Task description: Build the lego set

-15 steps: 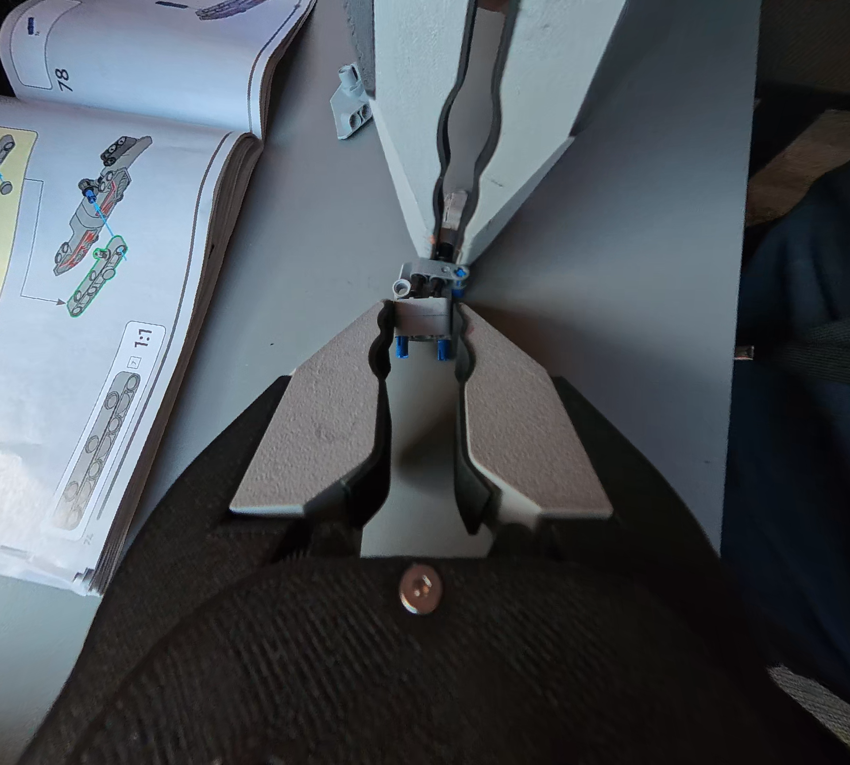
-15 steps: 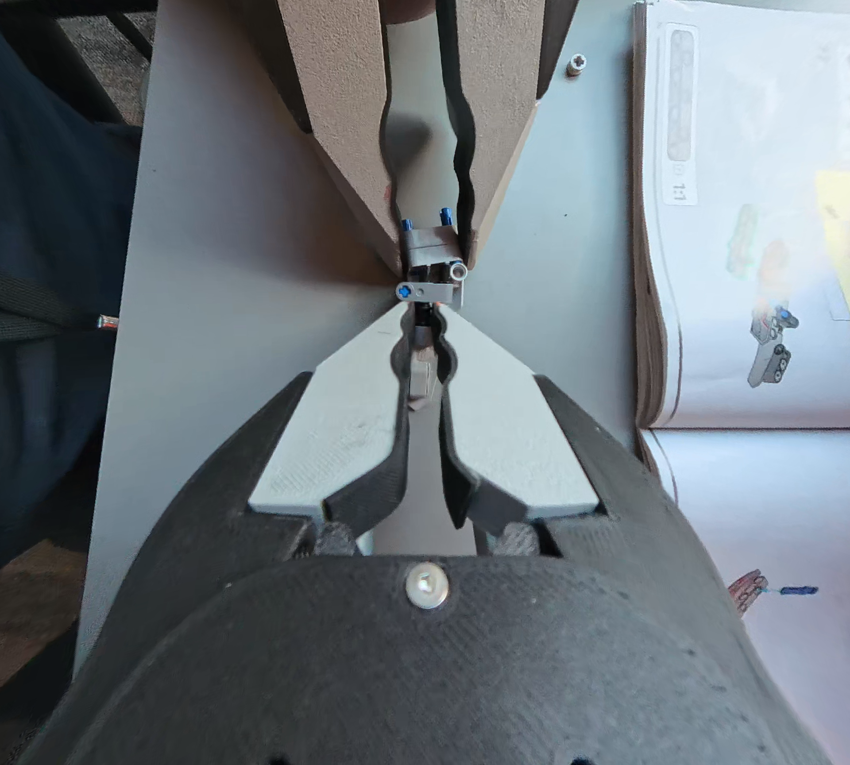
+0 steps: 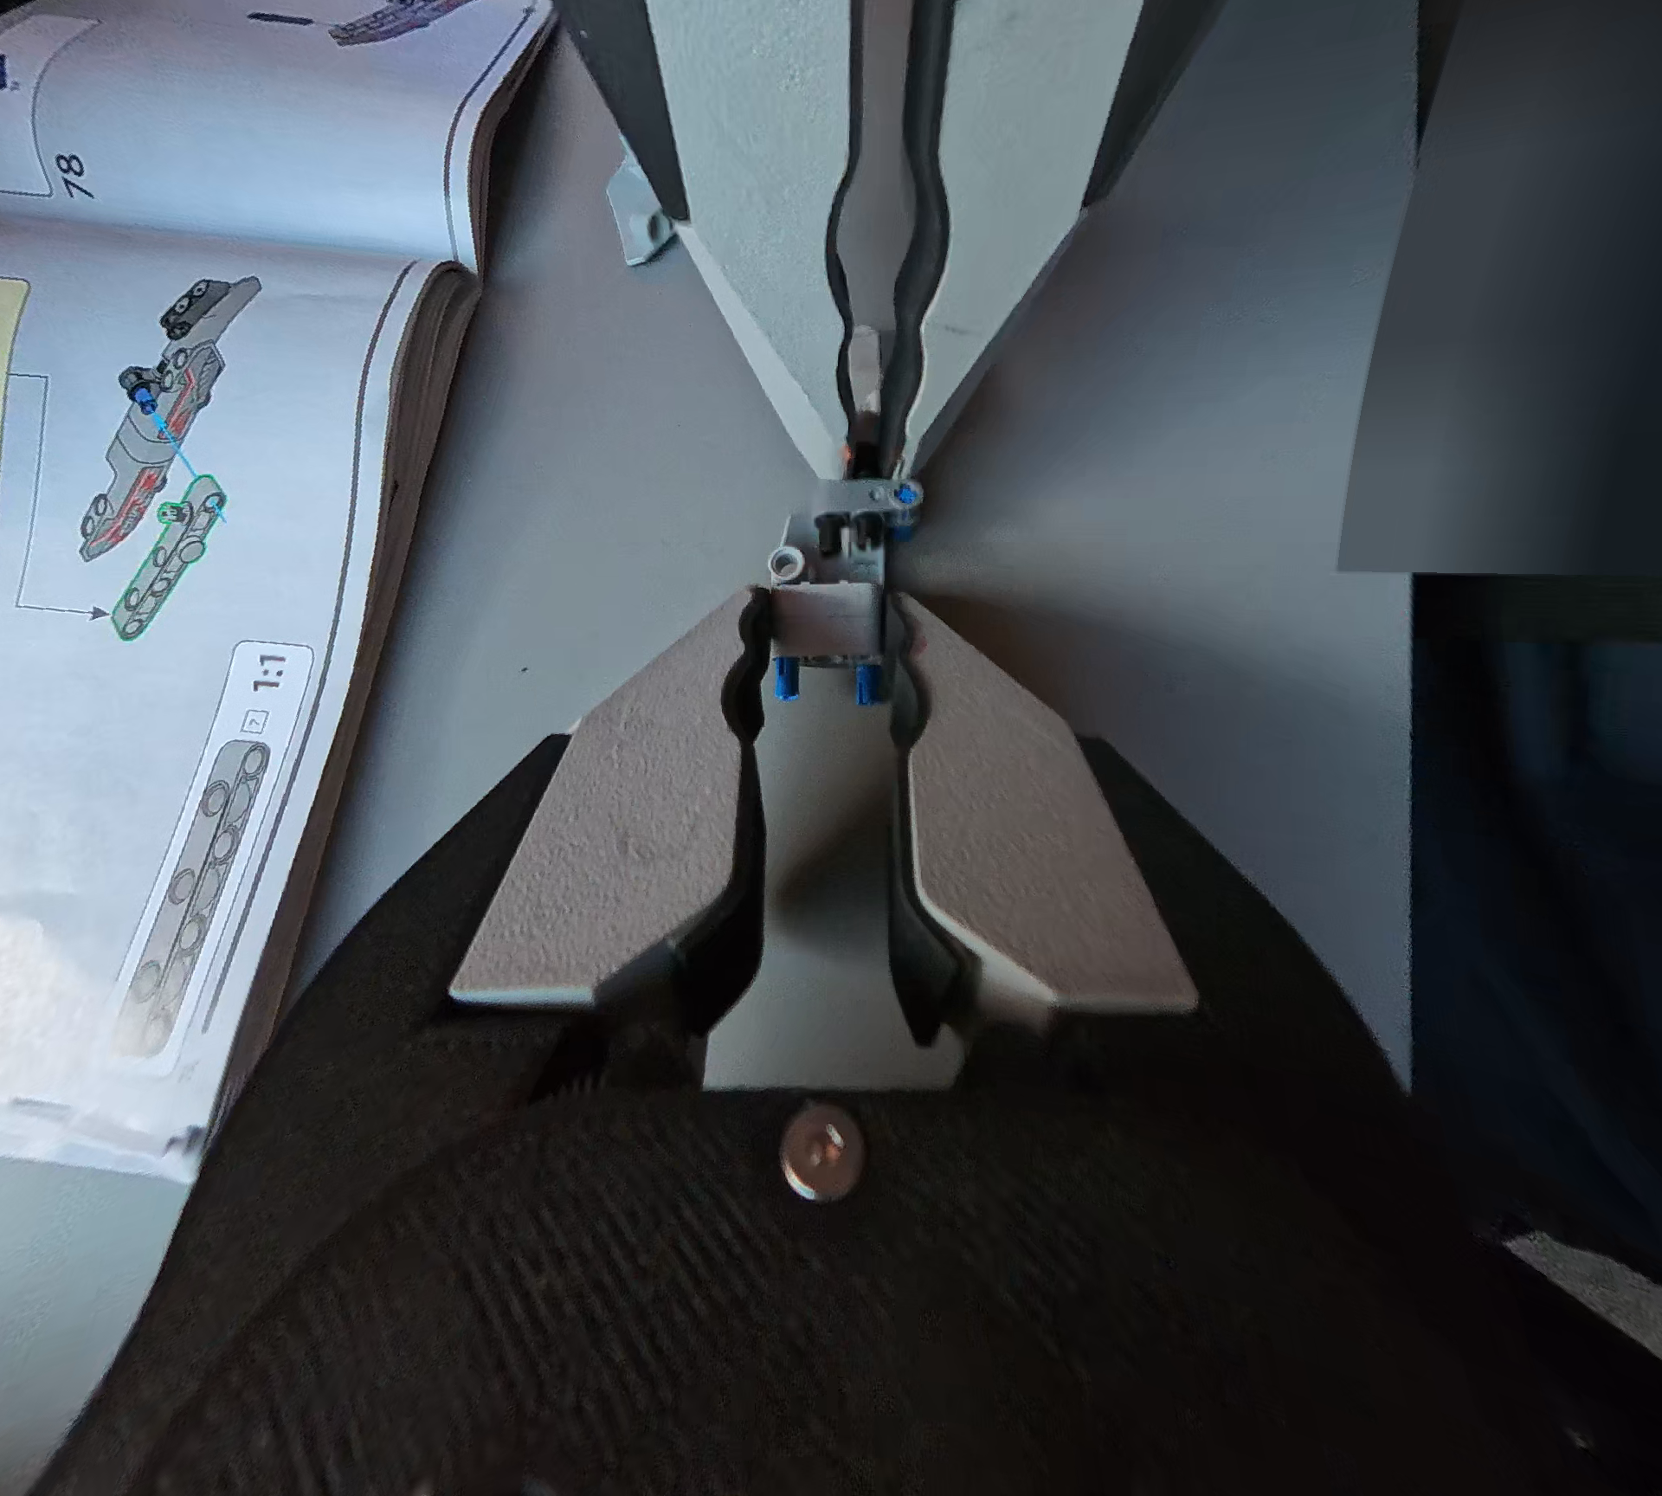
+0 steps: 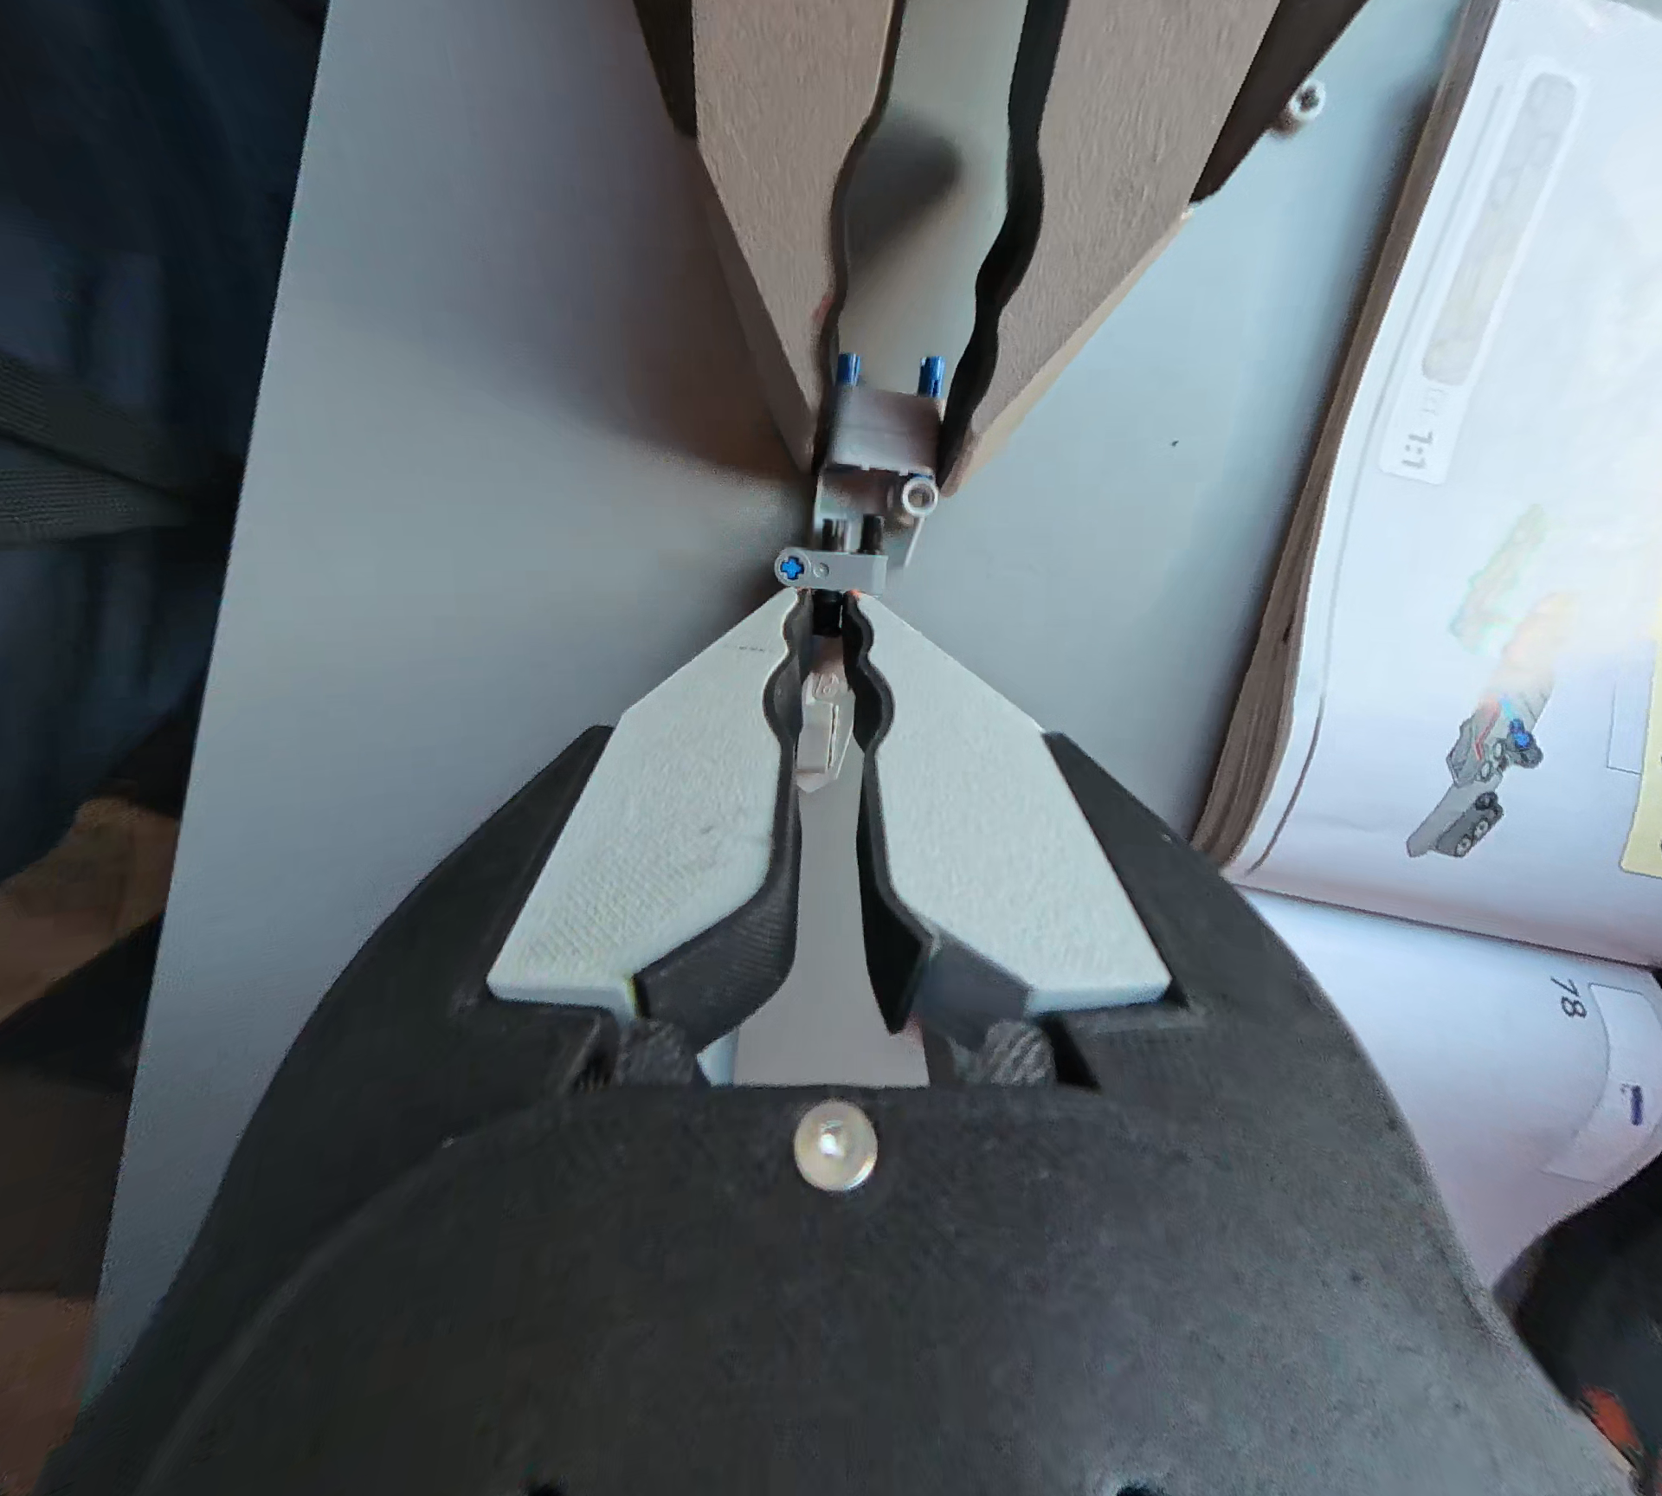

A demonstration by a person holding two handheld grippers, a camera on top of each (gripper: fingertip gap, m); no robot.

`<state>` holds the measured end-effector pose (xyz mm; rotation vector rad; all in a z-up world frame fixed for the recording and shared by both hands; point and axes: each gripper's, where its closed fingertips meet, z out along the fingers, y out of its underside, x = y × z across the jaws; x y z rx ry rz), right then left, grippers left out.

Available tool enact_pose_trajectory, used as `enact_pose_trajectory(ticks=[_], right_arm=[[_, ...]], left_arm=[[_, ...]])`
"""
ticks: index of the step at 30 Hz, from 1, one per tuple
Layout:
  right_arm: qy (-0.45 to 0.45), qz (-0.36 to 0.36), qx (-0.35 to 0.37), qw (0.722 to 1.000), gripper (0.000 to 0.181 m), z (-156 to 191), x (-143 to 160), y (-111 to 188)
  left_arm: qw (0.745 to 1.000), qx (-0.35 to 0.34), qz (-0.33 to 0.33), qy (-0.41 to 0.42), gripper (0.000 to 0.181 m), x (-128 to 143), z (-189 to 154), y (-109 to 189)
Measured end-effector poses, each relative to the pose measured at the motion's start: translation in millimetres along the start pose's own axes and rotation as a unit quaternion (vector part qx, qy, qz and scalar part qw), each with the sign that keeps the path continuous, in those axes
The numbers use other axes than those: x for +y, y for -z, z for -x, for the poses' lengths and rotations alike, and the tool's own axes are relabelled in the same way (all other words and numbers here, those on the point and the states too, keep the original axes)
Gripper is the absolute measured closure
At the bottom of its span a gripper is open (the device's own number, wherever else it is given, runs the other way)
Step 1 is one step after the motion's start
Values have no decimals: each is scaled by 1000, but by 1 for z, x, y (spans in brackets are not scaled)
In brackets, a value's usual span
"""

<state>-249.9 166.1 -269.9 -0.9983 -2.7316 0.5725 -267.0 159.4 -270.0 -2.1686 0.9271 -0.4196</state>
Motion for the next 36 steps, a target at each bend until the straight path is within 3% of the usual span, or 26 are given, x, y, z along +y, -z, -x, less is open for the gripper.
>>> enact_pose_trajectory(ticks=[9,22,36], right_arm=[[-17,24,-41,999,178,-5,15,8],[-32,1,-102,994,178,8,-3,8],[-69,57,-85,992,178,3,-4,-2]], left_arm=[[1000,30,1,7,159,2,-1,2],[999,40,2,14,158,2,-2,2],[999,31,1,21,159,-1,-3,-2]])
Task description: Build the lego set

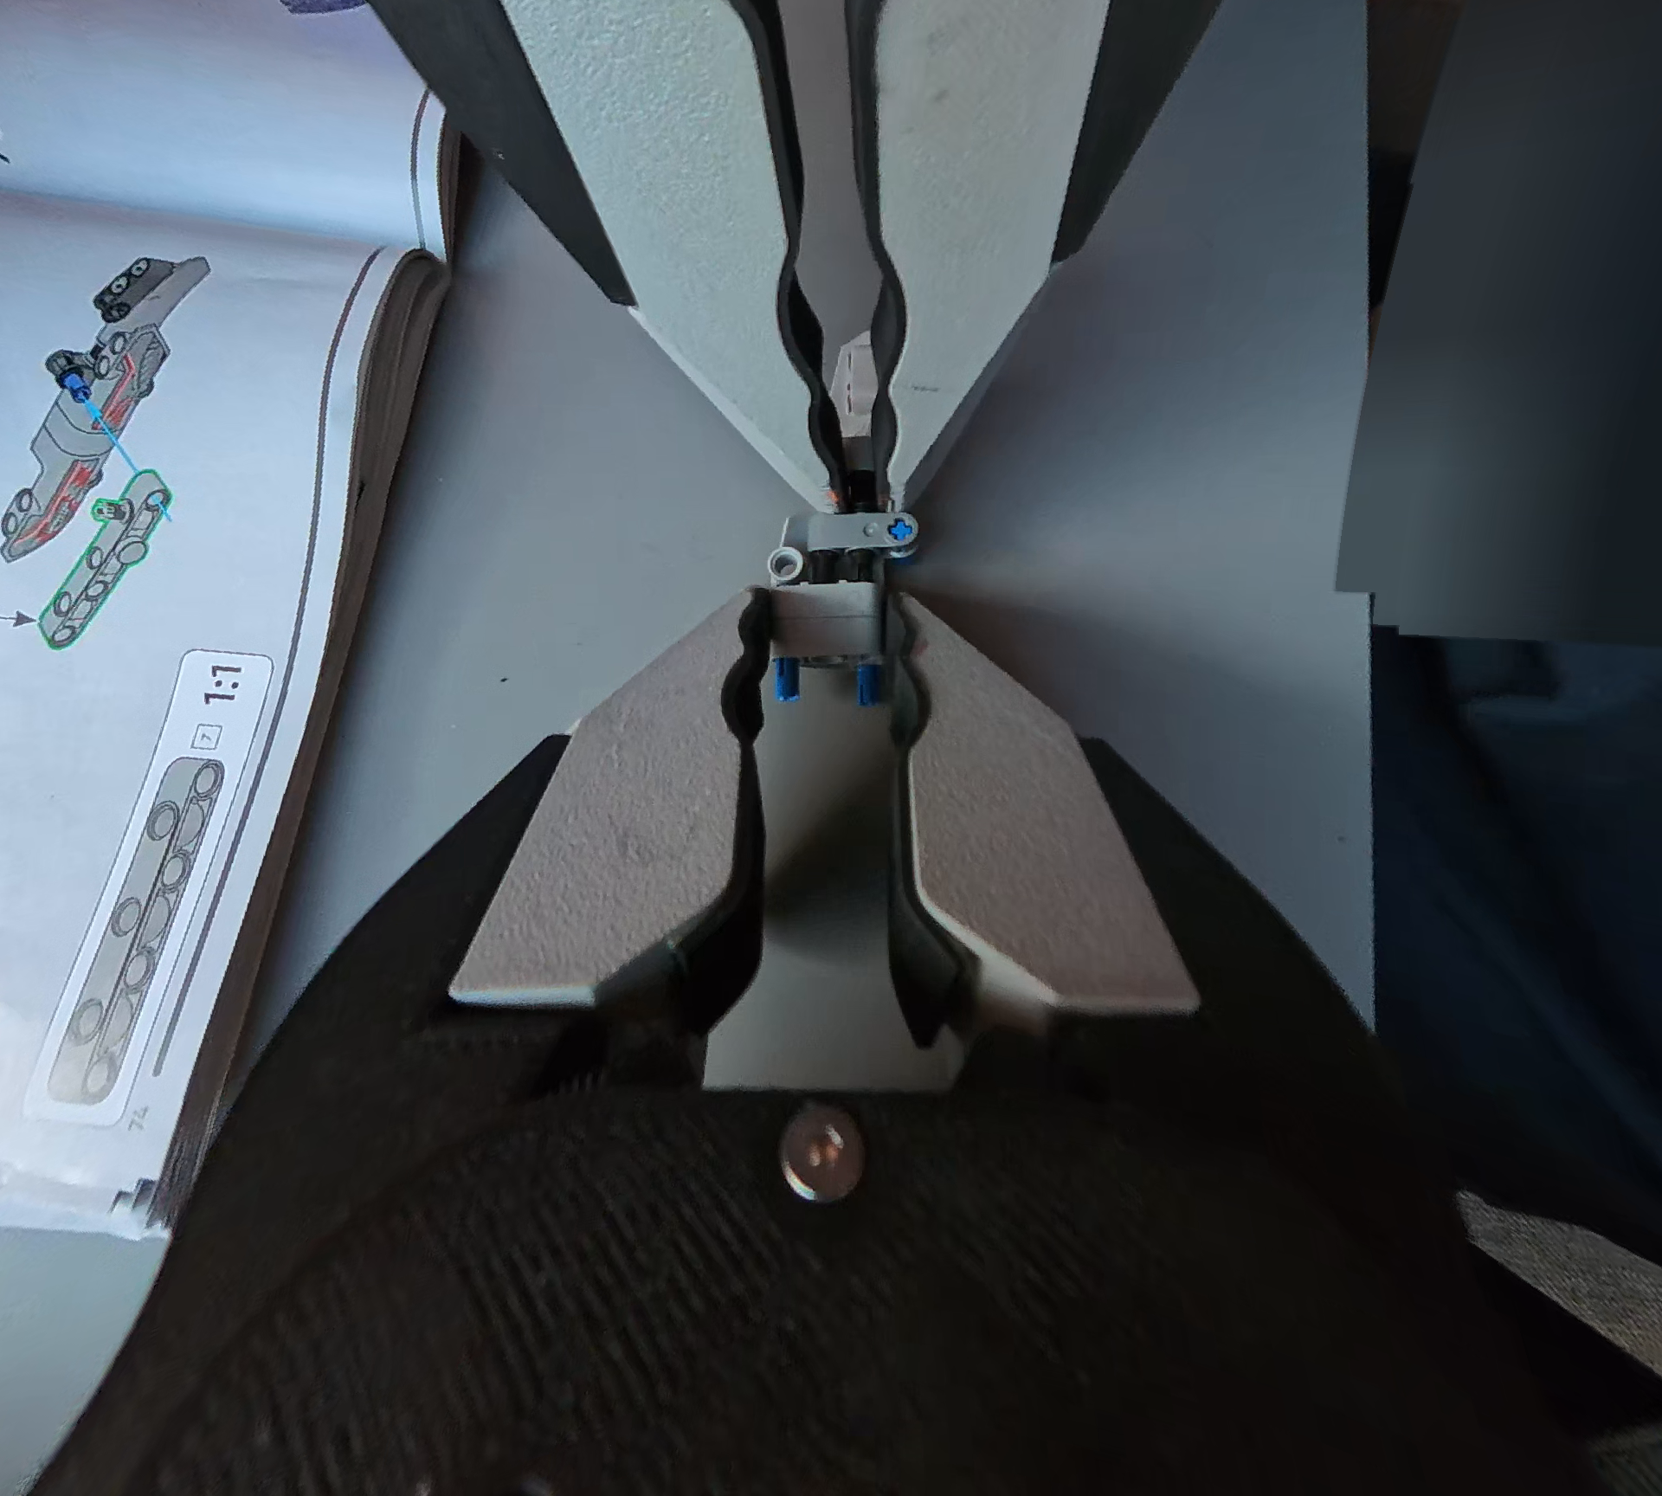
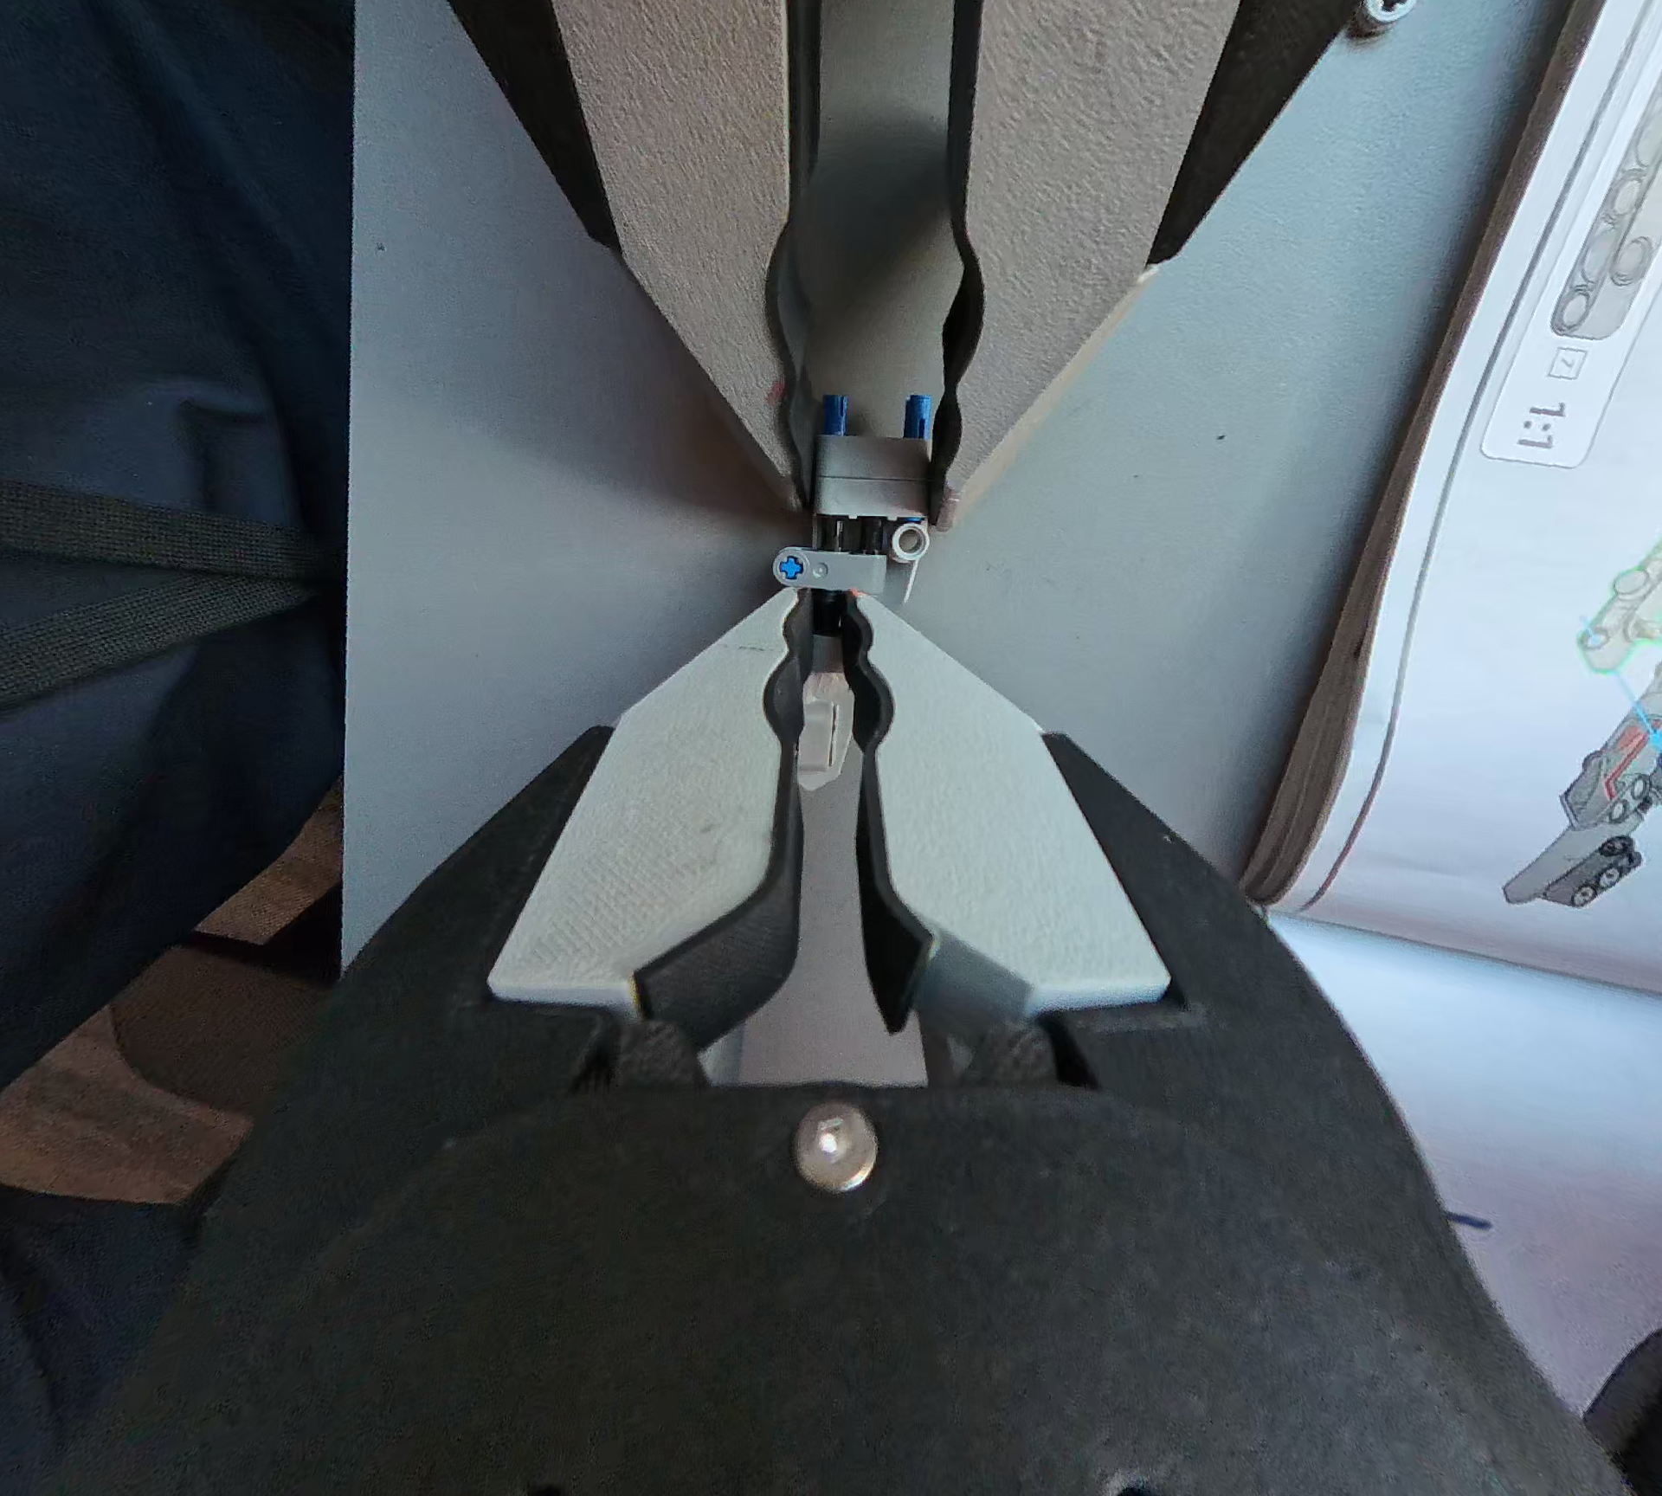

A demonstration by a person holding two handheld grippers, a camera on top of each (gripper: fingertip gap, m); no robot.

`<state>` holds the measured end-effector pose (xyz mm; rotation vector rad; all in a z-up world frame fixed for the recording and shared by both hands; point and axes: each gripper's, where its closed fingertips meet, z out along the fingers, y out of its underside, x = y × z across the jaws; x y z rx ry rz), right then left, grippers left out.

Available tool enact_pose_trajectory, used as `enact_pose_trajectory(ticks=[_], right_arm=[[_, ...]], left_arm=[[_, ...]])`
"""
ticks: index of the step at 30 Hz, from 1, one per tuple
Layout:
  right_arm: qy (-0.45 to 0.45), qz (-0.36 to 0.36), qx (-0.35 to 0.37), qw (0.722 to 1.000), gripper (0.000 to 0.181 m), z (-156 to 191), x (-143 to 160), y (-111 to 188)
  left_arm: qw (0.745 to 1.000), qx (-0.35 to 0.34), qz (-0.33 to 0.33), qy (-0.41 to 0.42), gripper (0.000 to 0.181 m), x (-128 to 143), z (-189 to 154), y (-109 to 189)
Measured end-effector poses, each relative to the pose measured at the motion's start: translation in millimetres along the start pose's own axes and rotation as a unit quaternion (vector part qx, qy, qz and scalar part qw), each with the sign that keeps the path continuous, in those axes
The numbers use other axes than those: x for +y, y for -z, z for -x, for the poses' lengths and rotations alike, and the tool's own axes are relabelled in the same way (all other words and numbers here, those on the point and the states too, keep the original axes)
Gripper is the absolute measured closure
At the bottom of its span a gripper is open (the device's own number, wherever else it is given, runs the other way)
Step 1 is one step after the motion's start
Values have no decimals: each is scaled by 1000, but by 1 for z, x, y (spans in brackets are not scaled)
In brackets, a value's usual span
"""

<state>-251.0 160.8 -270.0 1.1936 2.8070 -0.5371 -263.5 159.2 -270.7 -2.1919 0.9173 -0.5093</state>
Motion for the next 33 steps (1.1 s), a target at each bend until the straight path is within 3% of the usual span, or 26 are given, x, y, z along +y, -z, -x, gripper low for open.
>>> enact_pose_trajectory(ticks=[10,14,20,23,33], right_arm=[[-4,-4,13,1000,178,-7,-7,-1],[12,-23,14,1000,178,-6,-9,-3],[22,-24,2,999,178,0,-11,-5],[28,-21,7,999,178,1,-12,-5],[73,18,67,995,178,-1,-11,-5]], left_arm=[[998,-30,-7,57,160,2,7,5],[998,-45,-8,42,160,1,6,4],[999,-30,-18,36,147,8,-2,16],[999,-22,-21,40,160,11,-3,20],[999,-11,-8,48,160,12,-3,16]])
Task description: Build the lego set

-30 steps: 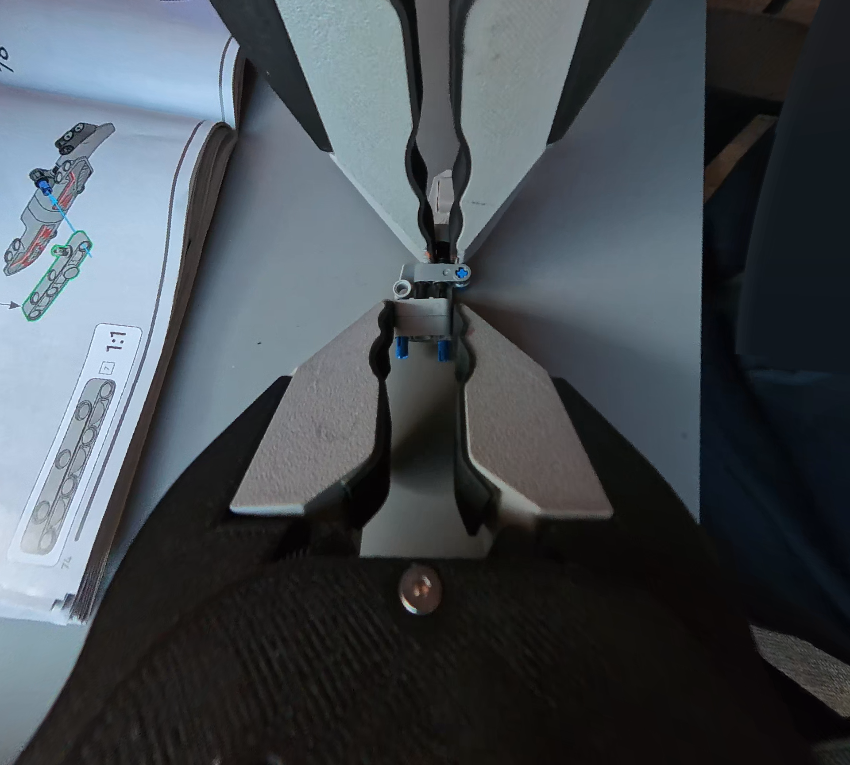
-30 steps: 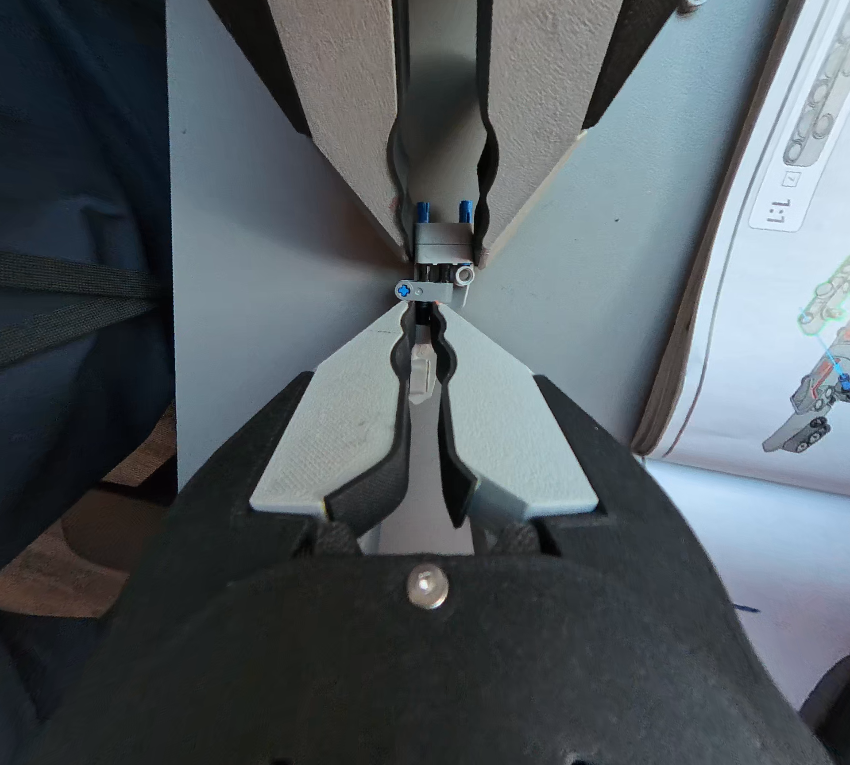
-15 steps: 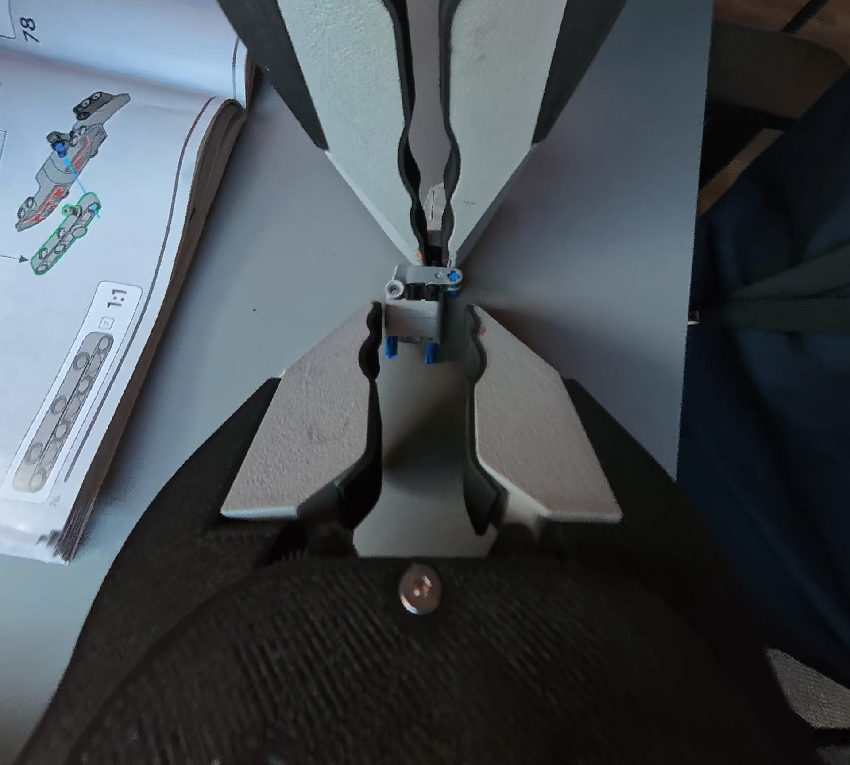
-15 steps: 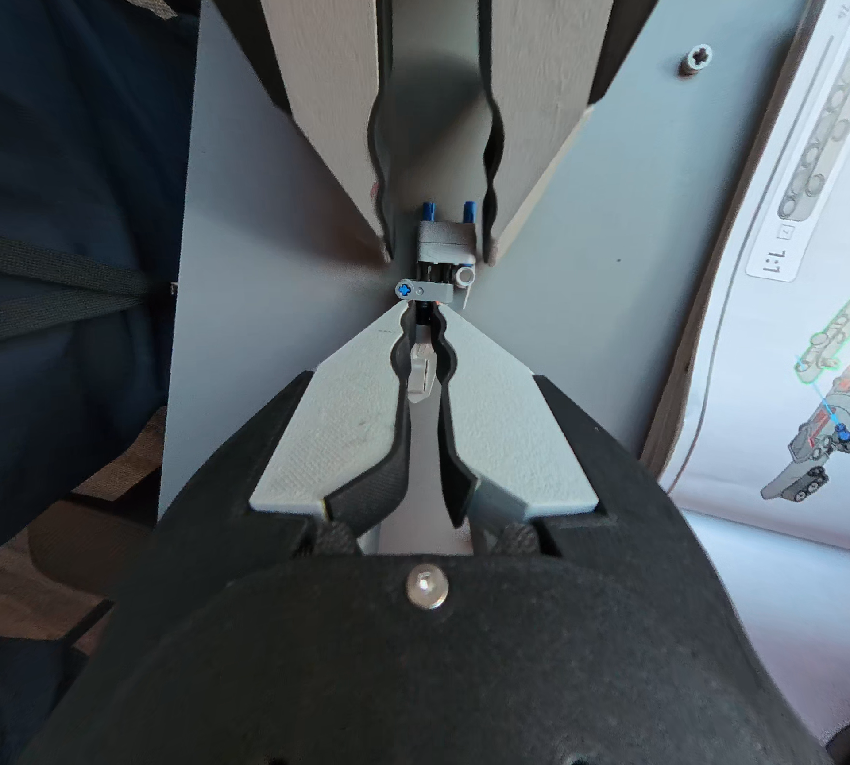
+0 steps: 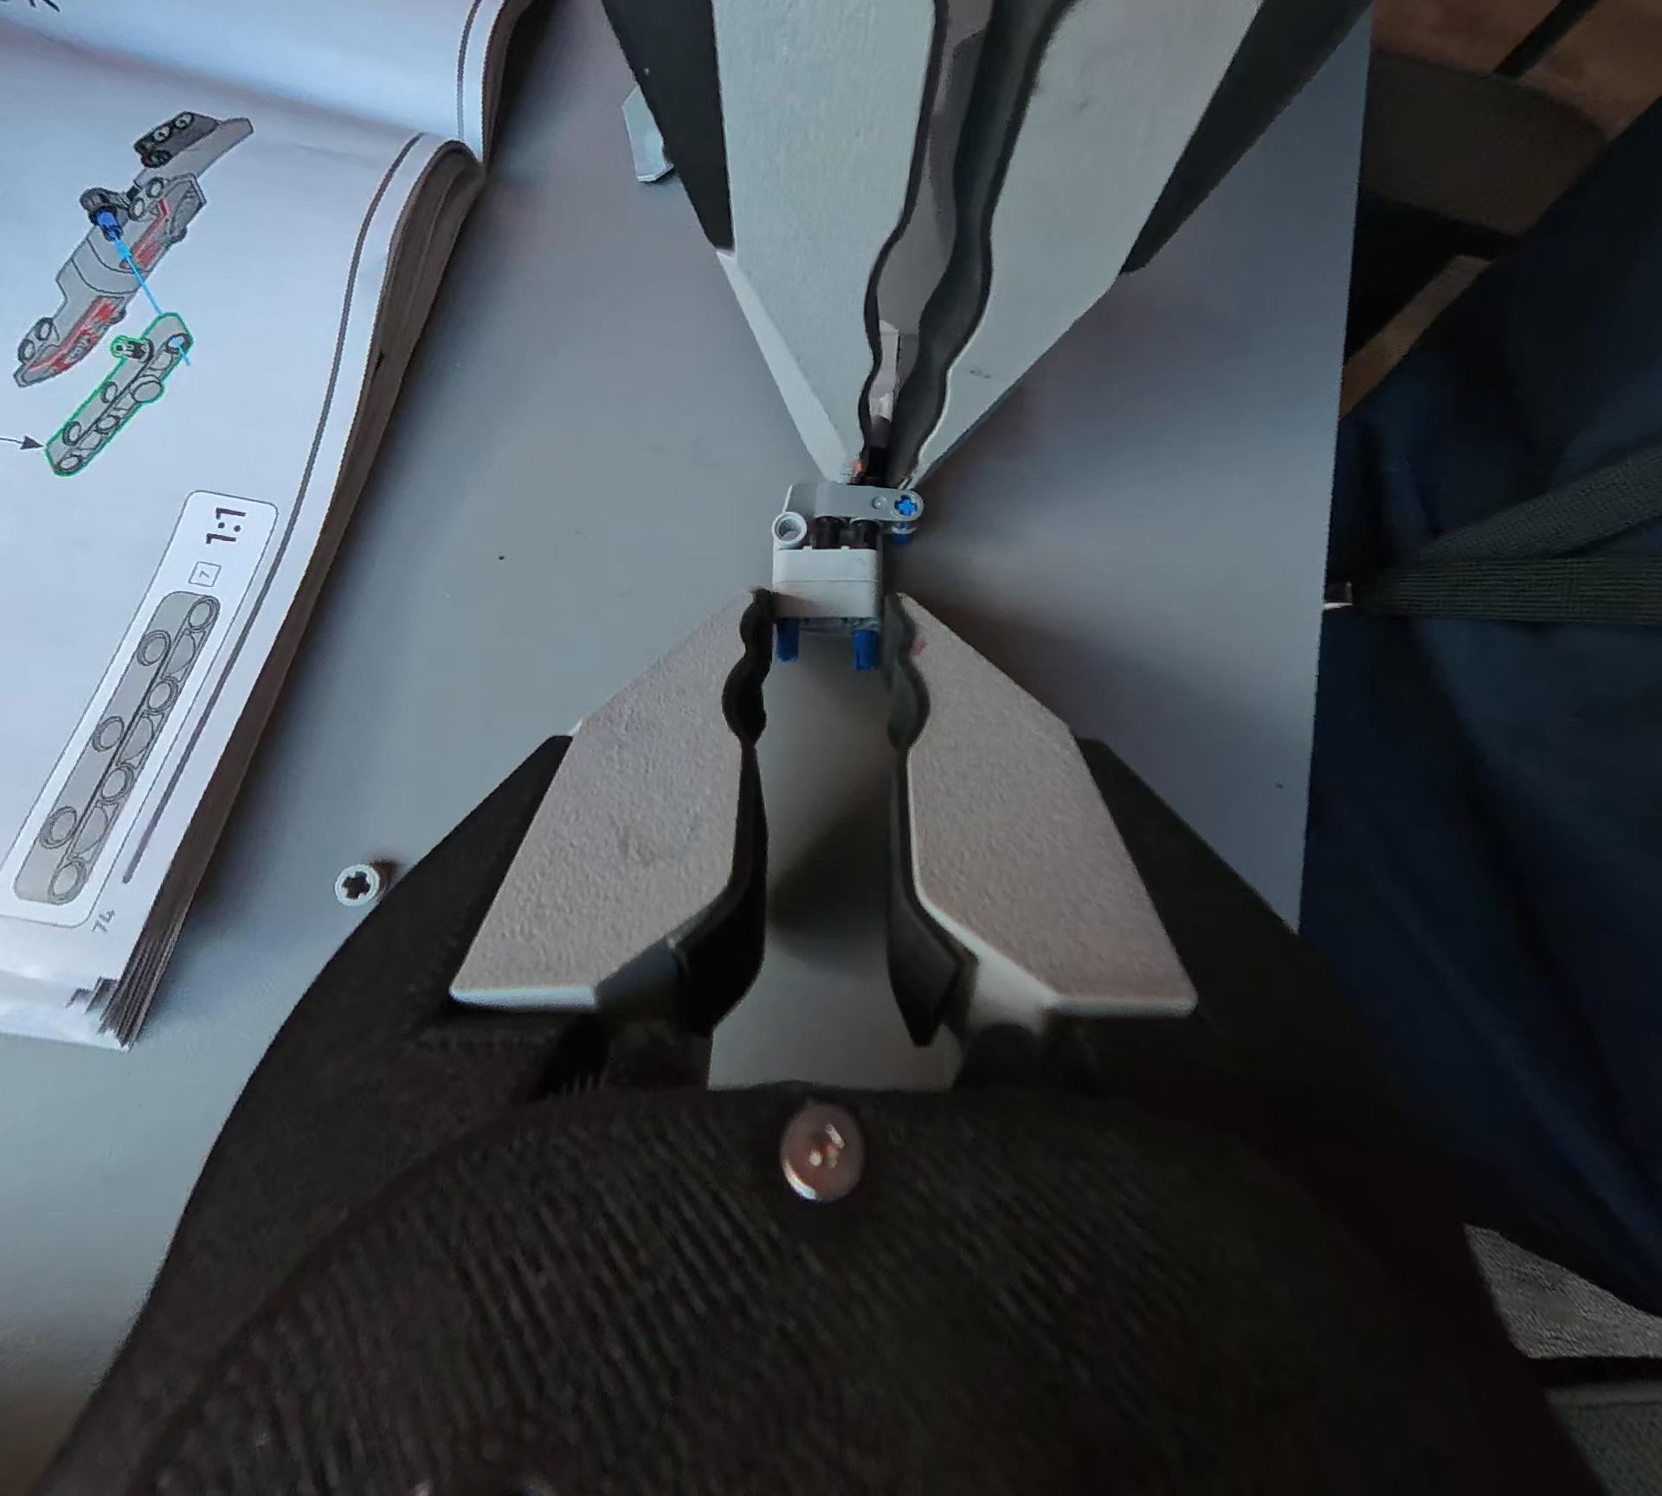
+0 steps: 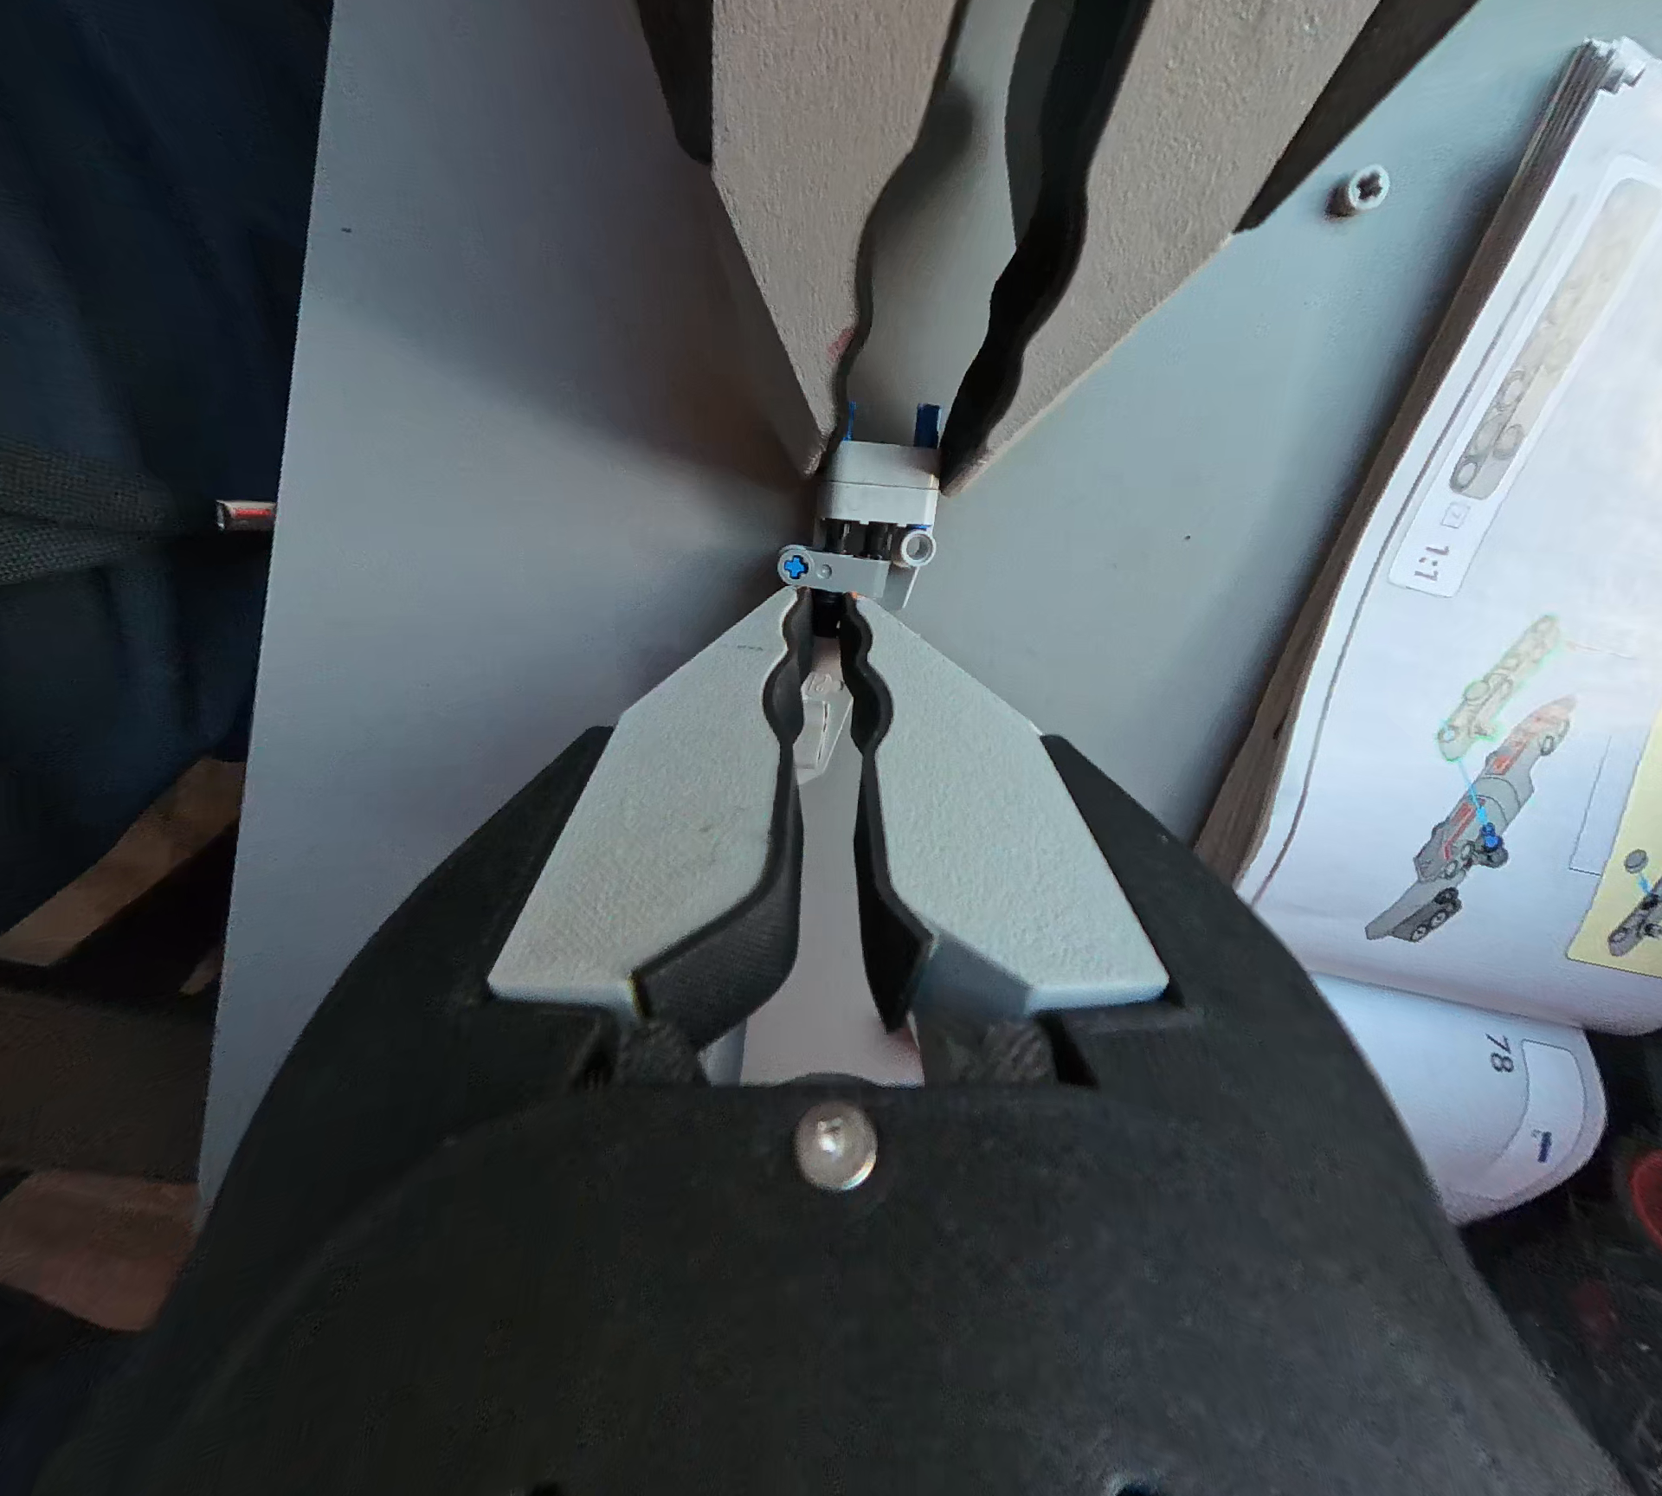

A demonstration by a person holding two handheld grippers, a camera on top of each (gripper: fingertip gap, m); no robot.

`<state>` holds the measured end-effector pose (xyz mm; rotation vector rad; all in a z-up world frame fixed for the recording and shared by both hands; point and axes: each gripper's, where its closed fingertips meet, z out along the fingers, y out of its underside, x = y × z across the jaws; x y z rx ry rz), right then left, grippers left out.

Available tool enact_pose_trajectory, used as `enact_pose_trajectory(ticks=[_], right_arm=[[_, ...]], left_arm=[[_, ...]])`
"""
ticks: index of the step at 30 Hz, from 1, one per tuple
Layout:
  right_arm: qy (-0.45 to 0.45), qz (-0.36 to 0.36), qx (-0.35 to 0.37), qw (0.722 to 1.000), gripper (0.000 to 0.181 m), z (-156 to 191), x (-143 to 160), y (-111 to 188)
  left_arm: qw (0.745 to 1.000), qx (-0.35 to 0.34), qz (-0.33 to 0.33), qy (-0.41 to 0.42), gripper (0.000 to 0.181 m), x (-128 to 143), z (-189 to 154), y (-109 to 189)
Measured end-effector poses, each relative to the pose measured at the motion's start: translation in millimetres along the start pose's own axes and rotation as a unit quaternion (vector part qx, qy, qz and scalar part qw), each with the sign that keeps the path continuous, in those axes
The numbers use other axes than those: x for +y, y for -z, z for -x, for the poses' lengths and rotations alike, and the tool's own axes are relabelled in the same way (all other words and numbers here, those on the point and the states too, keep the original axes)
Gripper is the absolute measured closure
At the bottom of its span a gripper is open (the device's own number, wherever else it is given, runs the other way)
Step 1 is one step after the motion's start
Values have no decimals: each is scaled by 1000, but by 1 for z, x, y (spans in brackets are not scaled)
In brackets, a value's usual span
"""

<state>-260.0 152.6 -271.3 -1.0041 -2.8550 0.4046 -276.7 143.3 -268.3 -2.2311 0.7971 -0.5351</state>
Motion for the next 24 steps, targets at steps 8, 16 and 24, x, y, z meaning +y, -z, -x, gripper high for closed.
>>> enact_pose_trajectory(ticks=[8,16,24], right_arm=[[18,29,8,999,179,-4,1,0],[135,25,42,990,180,-7,-3,0],[247,16,35,968,181,-2,-1,0]], left_arm=[[1000,-20,-3,20,161,-2,2,-1],[999,-2,-4,51,161,-1,5,1],[999,18,-1,45,161,-1,1,-1]])
